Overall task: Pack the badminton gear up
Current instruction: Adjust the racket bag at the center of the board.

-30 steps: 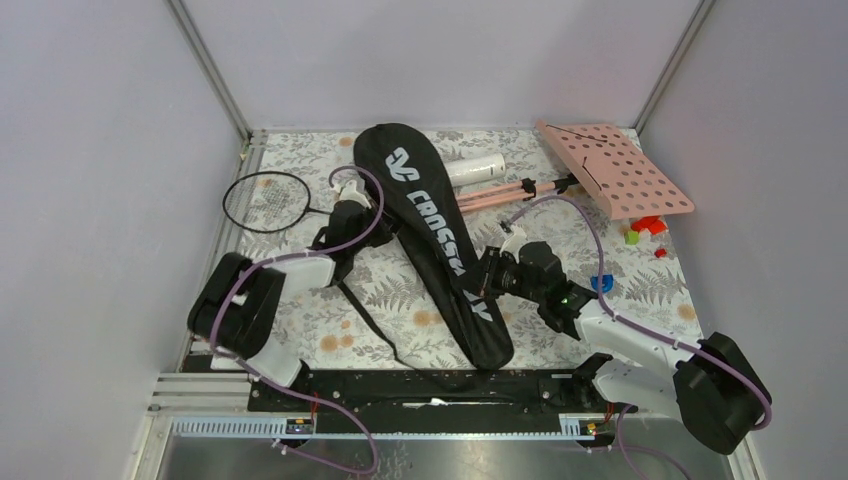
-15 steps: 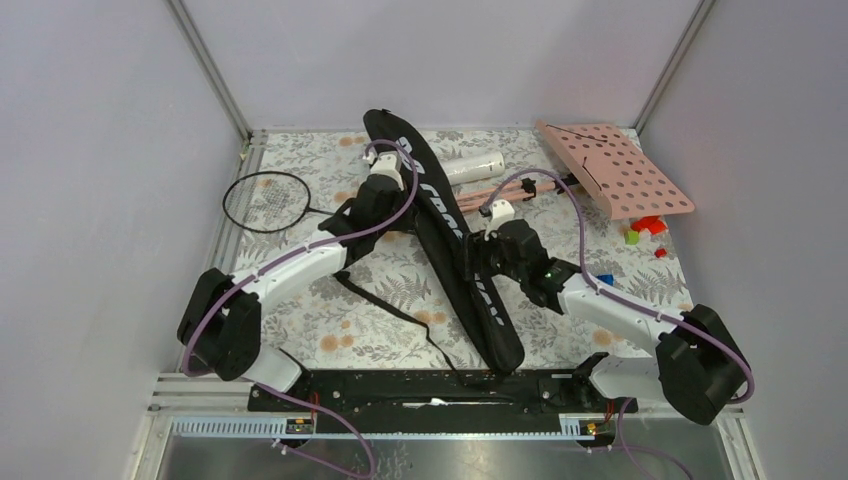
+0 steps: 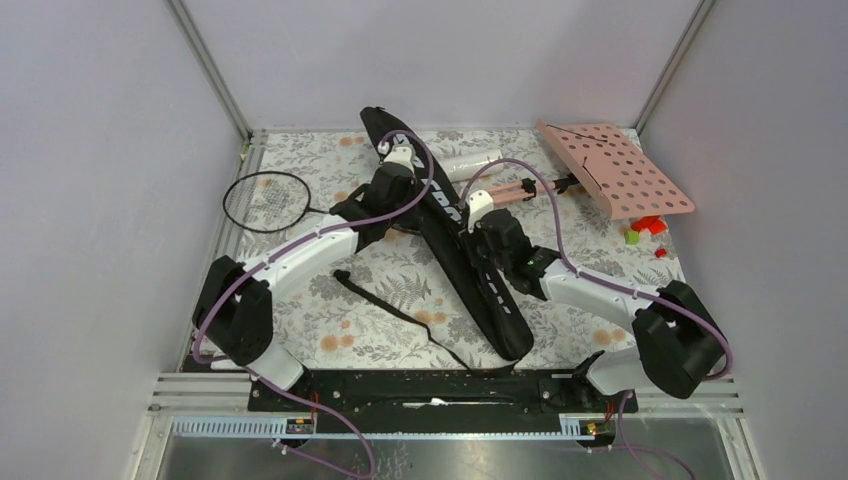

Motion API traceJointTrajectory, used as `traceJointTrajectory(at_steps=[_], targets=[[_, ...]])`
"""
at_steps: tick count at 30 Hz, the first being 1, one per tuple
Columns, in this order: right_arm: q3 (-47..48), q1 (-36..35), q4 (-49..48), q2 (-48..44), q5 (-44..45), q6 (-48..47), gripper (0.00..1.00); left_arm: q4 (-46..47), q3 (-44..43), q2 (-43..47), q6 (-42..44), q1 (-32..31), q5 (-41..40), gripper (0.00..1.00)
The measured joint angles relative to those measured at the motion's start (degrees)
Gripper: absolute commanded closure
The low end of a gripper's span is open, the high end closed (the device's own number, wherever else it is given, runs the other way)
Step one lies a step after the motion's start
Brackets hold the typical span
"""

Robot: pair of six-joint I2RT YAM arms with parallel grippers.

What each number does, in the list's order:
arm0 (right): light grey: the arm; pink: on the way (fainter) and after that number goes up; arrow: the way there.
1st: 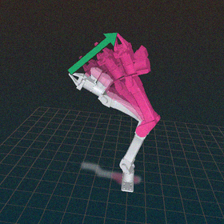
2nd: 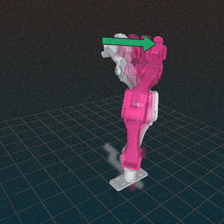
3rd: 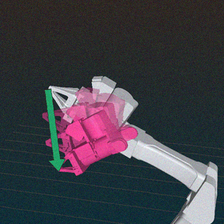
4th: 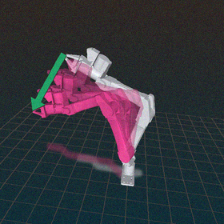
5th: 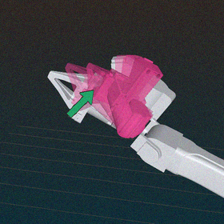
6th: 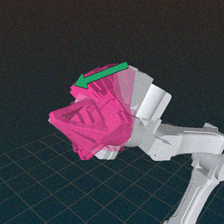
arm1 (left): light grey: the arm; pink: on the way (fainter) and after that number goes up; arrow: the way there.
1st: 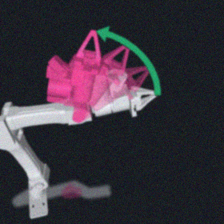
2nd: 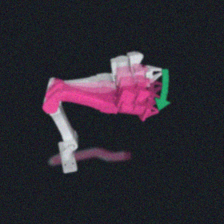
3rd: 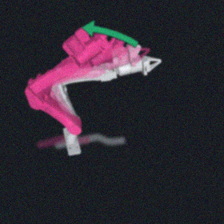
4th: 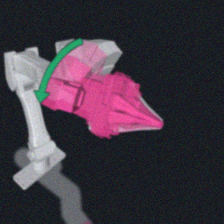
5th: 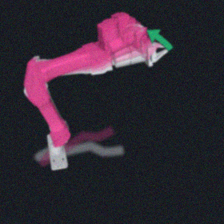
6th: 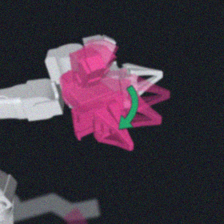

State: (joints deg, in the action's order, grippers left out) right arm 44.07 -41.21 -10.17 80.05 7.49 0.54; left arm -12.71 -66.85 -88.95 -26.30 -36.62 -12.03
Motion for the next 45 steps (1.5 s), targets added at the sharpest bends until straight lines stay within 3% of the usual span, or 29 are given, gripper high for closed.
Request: traceJointTrajectory(at_steps=[5,10,14,18,19,20,24,29,33,36,40,45], targets=[[0.1,0.0,1.0,-1.8,2.1,3.5,1.00,-4.8,-6.7,-4.2,1.4,-0.5,-0.9,1.00],[-0.8,2.1,4.6,-10.6,3.5,13.0,1.00,-9.1,-15.9,-10.0,3.0,-1.1,-0.8,0.99],[-4.1,7.8,6.8,-18.1,2.6,20.3,1.00,-10.0,-22.7,-14.4,4.7,-1.0,-0.8,0.66],[-5.5,10.4,8.4,-18.6,2.5,23.8,1.00,-10.1,-26.2,-16.9,5.4,-0.9,-0.2,0.23],[-5.8,10.5,8.4,-18.3,2.5,24.1,1.00,-10.1,-26.3,-17.0,5.8,-0.9,-0.2,0.04],[-6.0,10.6,8.3,-17.7,2.4,24.5,1.00,-10.2,-26.3,-17.1,5.7,-0.9,0.0,0.02],[-6.0,10.9,7.0,-14.6,0.9,26.2,1.00,-9.0,-23.2,-16.2,4.9,-0.6,-0.7,0.01],[-6.1,11.0,4.6,-11.4,-2.8,27.9,1.00,-7.7,-10.8,-9.8,1.6,2.0,-1.7,0.01],[-6.1,11.2,3.4,-9.8,-4.9,28.3,1.00,-6.5,0.5,-0.9,-4.0,8.4,-3.2,0.01],[-6.1,11.3,2.8,-9.0,-5.7,28.5,1.00,-6.4,3.9,2.3,-10.4,15.6,-3.6,0.01],[-6.1,11.3,1.7,-8.7,-6.7,28.7,1.00,-7.6,1.7,-3.0,-18.2,23.5,-2.8,0.01],[-6.1,11.4,1.2,-8.7,-7.0,28.2,1.00,-13.8,-8.2,-18.2,-26.1,26.8,-1.9,0.01]])
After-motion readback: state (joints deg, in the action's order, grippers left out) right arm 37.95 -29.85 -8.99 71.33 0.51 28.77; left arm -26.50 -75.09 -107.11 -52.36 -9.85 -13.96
